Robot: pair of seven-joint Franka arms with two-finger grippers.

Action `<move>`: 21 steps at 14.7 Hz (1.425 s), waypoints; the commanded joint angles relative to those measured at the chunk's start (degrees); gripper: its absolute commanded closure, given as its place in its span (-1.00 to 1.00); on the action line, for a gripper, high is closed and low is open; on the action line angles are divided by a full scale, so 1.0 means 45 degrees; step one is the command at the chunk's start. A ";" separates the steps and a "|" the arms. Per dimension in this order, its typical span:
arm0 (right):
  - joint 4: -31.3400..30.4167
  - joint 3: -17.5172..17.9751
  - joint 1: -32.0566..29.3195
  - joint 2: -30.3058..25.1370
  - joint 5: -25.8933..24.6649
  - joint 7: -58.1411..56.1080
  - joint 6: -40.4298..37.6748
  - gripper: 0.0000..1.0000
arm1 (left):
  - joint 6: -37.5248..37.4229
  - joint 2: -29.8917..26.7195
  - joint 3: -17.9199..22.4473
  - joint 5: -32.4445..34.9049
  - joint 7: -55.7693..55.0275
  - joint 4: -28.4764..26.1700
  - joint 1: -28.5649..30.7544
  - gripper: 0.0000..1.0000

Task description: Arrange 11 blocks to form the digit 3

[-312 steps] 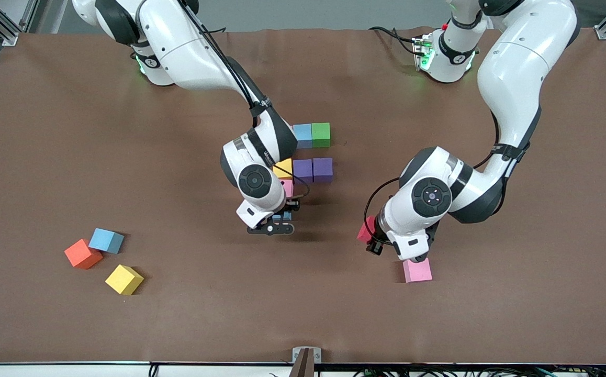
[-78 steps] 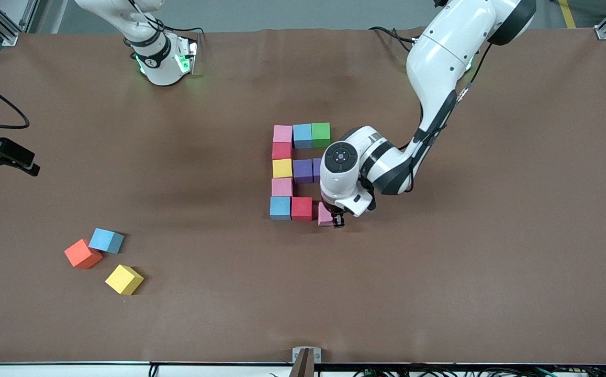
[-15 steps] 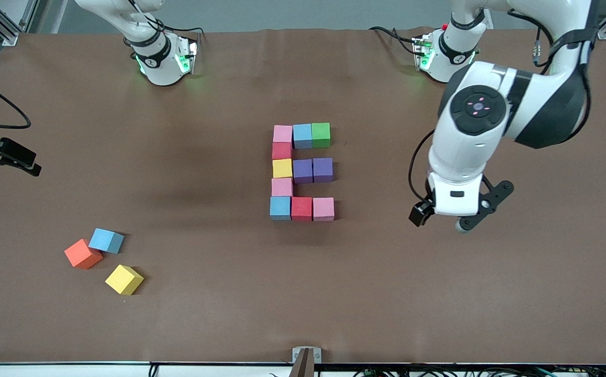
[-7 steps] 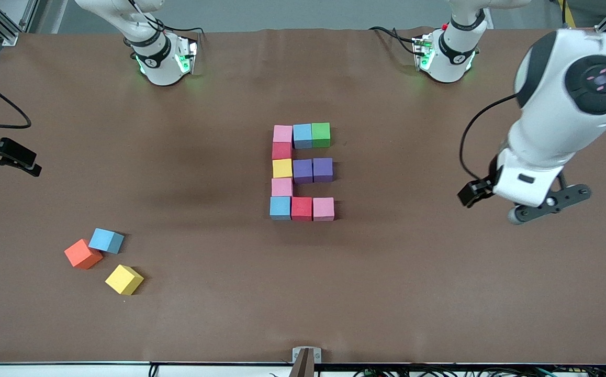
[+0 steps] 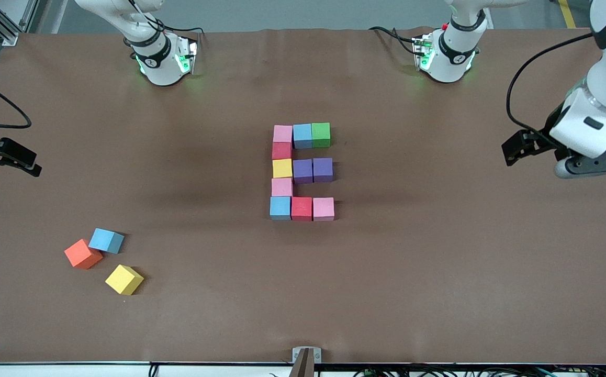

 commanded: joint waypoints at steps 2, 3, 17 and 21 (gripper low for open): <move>-0.0189 0.0087 -0.0150 -0.0103 -0.0203 -0.0084 0.0376 -1.00 | -0.0064 -0.1398 0.0511 -0.0326 0.0448 -0.1793 -0.0469 -1.00; -0.0209 0.0068 -0.0170 -0.0142 -0.0223 -0.0104 0.0338 -1.00 | -0.0045 -0.1730 0.0939 -0.0365 0.0449 -0.2281 -0.0838 -1.00; -0.1303 0.0165 -0.0248 -0.1217 -0.0184 -0.0124 -0.0366 -1.00 | -0.0279 -0.3022 0.1707 -0.1108 0.1465 -0.3067 -0.1292 -1.00; -0.1322 0.0165 -0.0267 -0.1217 -0.0184 -0.0143 -0.0287 -1.00 | -0.0707 -0.3042 0.1705 -0.1127 0.1503 -0.2795 -0.1272 -1.00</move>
